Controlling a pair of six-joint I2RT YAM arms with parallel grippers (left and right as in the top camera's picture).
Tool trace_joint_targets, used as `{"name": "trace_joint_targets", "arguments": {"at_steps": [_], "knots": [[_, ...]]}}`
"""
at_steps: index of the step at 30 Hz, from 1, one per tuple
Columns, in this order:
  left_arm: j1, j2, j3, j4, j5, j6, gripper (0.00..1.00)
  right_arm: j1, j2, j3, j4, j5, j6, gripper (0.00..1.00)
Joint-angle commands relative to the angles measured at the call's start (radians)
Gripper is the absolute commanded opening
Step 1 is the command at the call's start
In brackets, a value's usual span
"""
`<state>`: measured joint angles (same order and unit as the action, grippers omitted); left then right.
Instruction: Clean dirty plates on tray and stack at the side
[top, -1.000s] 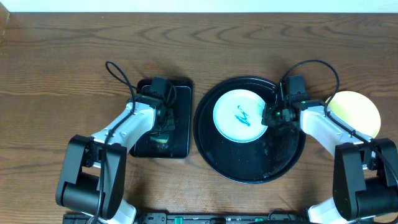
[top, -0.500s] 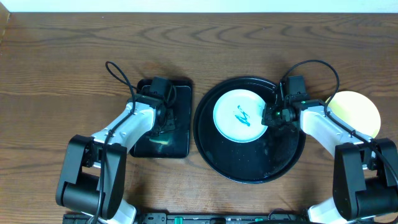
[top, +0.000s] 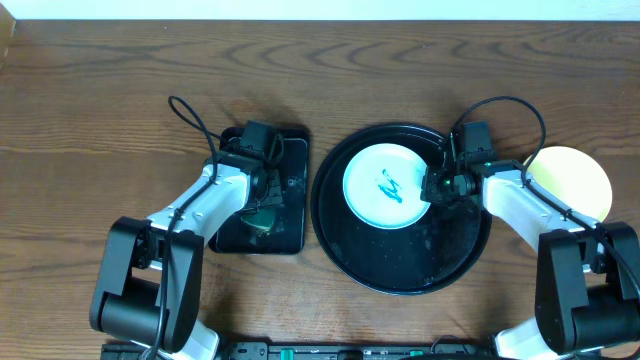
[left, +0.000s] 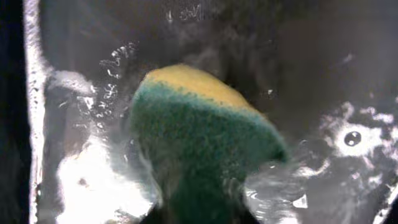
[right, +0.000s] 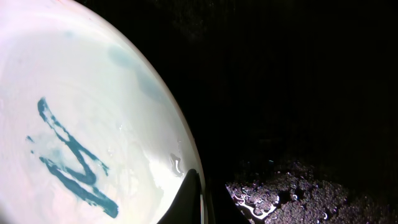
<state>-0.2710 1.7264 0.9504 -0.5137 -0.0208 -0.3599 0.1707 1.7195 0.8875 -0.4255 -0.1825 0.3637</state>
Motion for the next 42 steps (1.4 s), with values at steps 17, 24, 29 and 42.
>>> {"name": "trace_joint_targets", "arguments": {"at_steps": [17, 24, 29, 42], "knots": [[0.003, -0.163, 0.015, -0.002, 0.037, 0.013, 0.07, 0.016, 0.020, -0.006, -0.016, 0.022, 0.005, 0.01], [0.002, -0.314, 0.015, 0.022, 0.037, 0.039, 0.10, 0.016, 0.020, -0.007, -0.017, 0.022, 0.005, 0.01], [0.003, -0.393, 0.015, 0.036, 0.035, 0.039, 0.08, 0.016, 0.020, -0.006, -0.018, 0.021, 0.006, 0.01], [0.002, -0.409, 0.015, 0.032, 0.035, 0.038, 0.08, 0.016, 0.020, -0.006, -0.018, 0.022, 0.005, 0.01]]}}
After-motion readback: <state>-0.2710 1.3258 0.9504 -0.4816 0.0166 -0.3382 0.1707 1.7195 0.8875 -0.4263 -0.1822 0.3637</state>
